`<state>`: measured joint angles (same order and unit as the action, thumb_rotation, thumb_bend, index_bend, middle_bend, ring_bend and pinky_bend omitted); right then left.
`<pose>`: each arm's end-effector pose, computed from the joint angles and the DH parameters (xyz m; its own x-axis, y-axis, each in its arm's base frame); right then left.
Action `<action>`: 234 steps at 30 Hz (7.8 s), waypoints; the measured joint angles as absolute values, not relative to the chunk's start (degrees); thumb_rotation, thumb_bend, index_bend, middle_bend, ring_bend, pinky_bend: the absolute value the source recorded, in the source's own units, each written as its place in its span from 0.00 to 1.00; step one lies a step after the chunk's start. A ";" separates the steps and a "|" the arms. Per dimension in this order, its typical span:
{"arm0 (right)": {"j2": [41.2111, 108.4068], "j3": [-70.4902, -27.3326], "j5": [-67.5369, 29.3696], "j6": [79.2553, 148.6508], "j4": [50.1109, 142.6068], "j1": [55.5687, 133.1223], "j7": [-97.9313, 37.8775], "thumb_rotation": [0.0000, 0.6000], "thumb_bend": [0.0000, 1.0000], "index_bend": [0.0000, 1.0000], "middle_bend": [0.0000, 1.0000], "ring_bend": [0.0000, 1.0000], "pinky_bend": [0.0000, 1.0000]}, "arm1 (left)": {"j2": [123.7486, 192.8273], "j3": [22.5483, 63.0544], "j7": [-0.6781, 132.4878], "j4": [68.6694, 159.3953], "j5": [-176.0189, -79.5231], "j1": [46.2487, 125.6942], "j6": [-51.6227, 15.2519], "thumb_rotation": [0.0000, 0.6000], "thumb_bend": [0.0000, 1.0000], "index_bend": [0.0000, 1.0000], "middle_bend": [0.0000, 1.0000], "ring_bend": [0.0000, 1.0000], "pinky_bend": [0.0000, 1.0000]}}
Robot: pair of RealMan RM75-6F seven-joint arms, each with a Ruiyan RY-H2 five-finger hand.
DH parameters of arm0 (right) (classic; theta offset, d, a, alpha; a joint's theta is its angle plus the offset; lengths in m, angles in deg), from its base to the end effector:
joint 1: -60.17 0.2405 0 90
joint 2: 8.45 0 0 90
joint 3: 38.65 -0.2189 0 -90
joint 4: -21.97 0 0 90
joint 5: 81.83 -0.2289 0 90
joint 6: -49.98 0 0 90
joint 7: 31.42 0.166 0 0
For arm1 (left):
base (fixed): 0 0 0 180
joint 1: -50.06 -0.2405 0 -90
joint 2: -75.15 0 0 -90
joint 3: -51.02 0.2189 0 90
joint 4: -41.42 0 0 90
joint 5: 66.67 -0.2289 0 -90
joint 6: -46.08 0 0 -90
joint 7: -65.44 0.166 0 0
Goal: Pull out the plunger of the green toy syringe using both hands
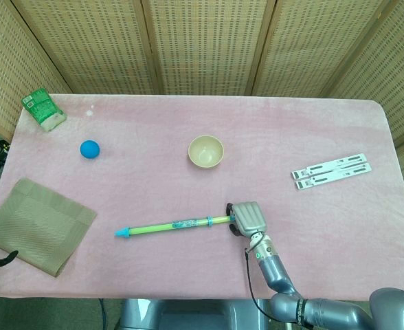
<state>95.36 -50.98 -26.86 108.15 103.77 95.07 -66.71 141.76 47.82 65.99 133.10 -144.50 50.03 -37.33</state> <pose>-0.1198 -0.2997 -0.1039 0.4056 -0.3616 0.8395 -0.9122 -0.2177 0.3471 -0.3213 0.1747 0.1185 0.3556 0.0588 0.9328 0.9094 0.2088 -0.3598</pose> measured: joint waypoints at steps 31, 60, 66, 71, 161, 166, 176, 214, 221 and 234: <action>86.44 -54.74 -34.26 116.66 115.59 98.11 -79.71 1.00 0.61 0.83 1.00 1.00 0.69 | 140.80 46.83 70.02 136.80 -143.30 52.75 -34.28 1.00 0.00 0.00 0.00 0.00 0.00; 81.44 -60.01 -54.66 123.57 119.57 107.62 -92.70 1.00 0.62 0.84 1.00 1.00 0.72 | 140.62 36.92 85.88 144.38 -126.28 68.84 -21.51 1.00 0.14 0.43 0.87 0.78 0.70; 81.29 -60.75 -57.64 125.32 120.66 109.20 -94.18 1.00 0.62 0.84 1.00 1.00 0.72 | 140.97 36.09 90.04 144.77 -120.00 73.18 -17.34 1.00 0.14 0.40 0.88 0.78 0.70; 81.06 -61.48 -60.77 127.18 122.27 111.06 -95.68 1.00 0.62 0.84 1.00 1.00 0.72 | 142.00 35.71 94.70 145.26 -115.07 77.77 -15.32 1.00 0.14 0.37 0.88 0.78 0.70; 77.48 -63.15 -72.45 138.07 132.32 118.69 -94.14 1.00 0.62 0.85 1.00 1.00 0.75 | 158.30 40.57 101.77 144.35 -92.16 101.26 -18.90 1.00 0.39 0.51 0.88 0.78 0.70; 76.71 -62.12 -72.08 138.01 131.07 118.00 -93.92 1.00 0.62 0.85 1.00 1.00 0.75 | 156.76 41.63 100.38 144.29 -94.60 99.67 -19.30 1.00 0.39 0.51 0.88 0.78 0.70; 75.04 -60.09 -72.19 137.12 128.36 115.72 -93.00 1.00 0.62 0.85 1.00 1.00 0.75 | 152.18 43.23 96.25 144.07 -99.09 96.11 -18.68 1.00 0.39 0.51 0.88 0.78 0.70; 68.93 -58.64 -71.92 138.67 134.38 110.49 -91.13 1.00 0.35 0.56 0.75 0.80 0.61 | 144.39 45.63 95.04 150.55 -106.26 91.53 -19.03 1.00 0.25 0.27 0.59 0.57 0.56; 66.90 -58.18 -76.15 139.07 137.27 110.66 -94.74 1.00 0.20 0.24 0.30 0.39 0.33 | 142.28 47.76 99.72 153.18 -105.55 91.76 -19.12 1.00 0.12 0.05 0.12 0.18 0.28; 64.10 -55.33 -74.12 137.25 139.69 107.25 -91.14 1.00 0.18 0.13 0.01 0.03 0.08 | 138.41 50.64 95.09 158.71 -113.33 86.96 -21.98 1.00 0.11 0.00 0.00 0.00 0.01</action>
<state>64.10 -55.33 -74.12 137.25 139.69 107.25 -91.14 138.41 50.64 95.09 158.71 -113.33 86.96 -21.98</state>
